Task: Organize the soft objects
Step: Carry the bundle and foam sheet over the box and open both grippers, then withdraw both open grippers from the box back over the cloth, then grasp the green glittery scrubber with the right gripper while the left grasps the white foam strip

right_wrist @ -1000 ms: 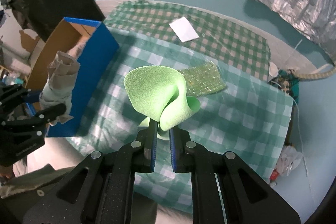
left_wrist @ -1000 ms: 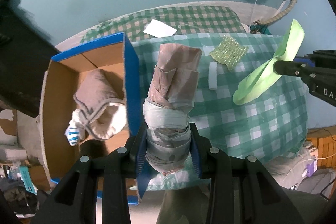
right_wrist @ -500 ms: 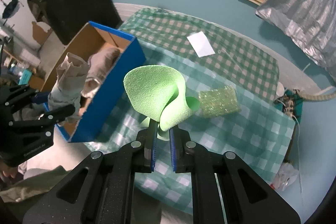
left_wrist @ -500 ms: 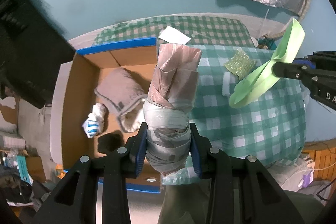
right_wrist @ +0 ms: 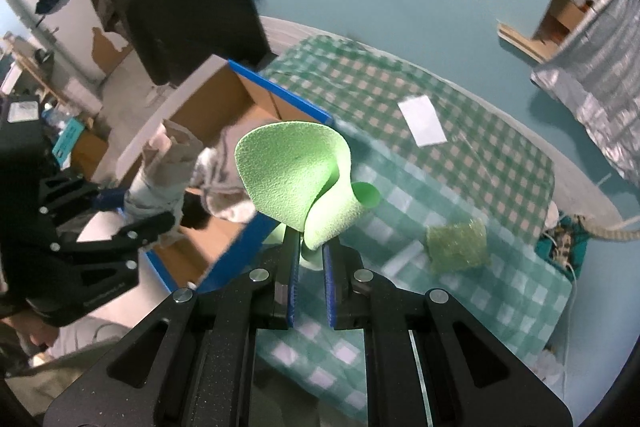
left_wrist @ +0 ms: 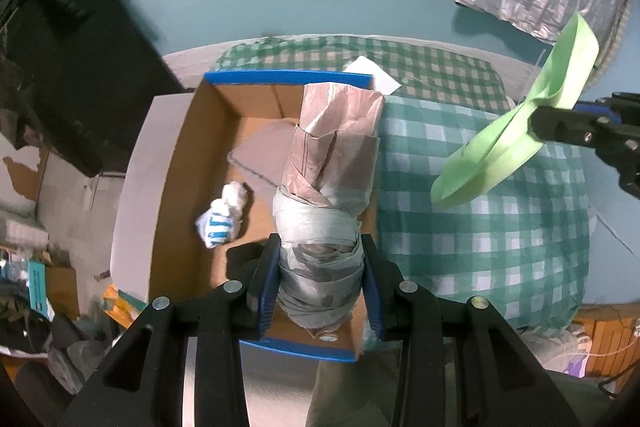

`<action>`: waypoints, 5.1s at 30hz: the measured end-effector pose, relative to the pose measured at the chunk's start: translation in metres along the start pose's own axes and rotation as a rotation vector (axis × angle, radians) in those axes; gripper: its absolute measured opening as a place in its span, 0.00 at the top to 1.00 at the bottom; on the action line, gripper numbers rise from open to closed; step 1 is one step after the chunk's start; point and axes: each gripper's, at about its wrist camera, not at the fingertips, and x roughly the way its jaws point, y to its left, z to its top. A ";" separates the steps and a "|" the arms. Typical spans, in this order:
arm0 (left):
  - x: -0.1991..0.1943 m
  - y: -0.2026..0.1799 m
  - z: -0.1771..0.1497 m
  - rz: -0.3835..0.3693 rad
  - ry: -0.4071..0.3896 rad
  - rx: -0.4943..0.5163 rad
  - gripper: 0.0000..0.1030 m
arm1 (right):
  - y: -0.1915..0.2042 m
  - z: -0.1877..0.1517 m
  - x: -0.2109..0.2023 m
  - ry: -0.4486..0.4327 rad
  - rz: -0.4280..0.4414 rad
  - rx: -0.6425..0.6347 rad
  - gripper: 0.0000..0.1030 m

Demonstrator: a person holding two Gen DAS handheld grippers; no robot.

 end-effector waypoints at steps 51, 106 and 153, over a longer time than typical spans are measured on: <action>0.053 0.099 -0.014 0.087 0.076 -0.232 0.30 | 0.087 0.057 0.105 0.170 0.107 -0.088 0.49; 0.046 -0.070 0.045 0.000 0.042 0.038 0.29 | -0.113 -0.029 0.040 0.103 -0.059 0.258 0.42; 0.172 -0.188 0.071 -0.129 0.134 0.192 0.27 | -0.224 -0.068 0.185 0.291 -0.148 0.144 0.42</action>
